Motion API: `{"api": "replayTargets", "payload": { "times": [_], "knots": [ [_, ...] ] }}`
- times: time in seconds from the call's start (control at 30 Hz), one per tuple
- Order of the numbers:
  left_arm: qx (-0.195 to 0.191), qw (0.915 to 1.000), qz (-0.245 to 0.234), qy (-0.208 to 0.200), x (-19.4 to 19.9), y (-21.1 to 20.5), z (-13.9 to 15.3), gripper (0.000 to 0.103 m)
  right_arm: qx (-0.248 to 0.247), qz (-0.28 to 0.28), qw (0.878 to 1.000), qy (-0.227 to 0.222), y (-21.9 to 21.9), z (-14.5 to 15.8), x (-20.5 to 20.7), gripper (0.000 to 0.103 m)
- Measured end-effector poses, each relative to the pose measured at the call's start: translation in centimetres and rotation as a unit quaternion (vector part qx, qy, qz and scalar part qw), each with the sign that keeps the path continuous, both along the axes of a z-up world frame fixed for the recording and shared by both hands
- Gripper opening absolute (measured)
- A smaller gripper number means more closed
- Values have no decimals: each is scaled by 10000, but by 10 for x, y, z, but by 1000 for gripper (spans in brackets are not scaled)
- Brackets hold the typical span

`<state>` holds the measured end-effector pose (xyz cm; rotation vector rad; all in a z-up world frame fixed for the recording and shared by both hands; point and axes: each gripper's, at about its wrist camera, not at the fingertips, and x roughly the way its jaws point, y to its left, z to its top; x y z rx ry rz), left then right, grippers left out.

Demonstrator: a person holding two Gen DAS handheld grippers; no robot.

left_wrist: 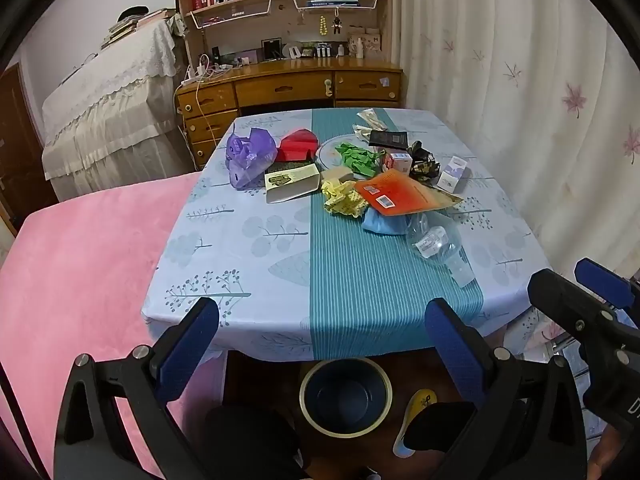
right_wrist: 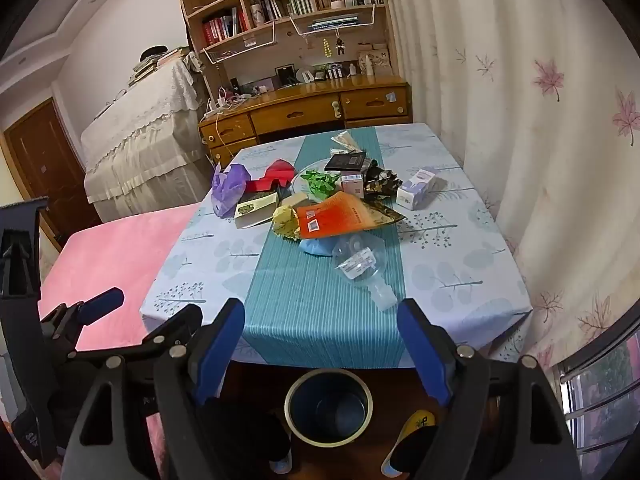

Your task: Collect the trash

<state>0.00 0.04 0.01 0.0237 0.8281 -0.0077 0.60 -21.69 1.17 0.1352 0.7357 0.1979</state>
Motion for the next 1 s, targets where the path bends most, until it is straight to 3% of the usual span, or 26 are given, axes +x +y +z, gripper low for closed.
{"api": "replayTargets", "payload": {
  "times": [1.0],
  "knots": [
    [89, 9999, -28, -50, 3, -6, 7, 102, -95, -101, 9998, -122, -2, 4, -5, 79]
  ]
}}
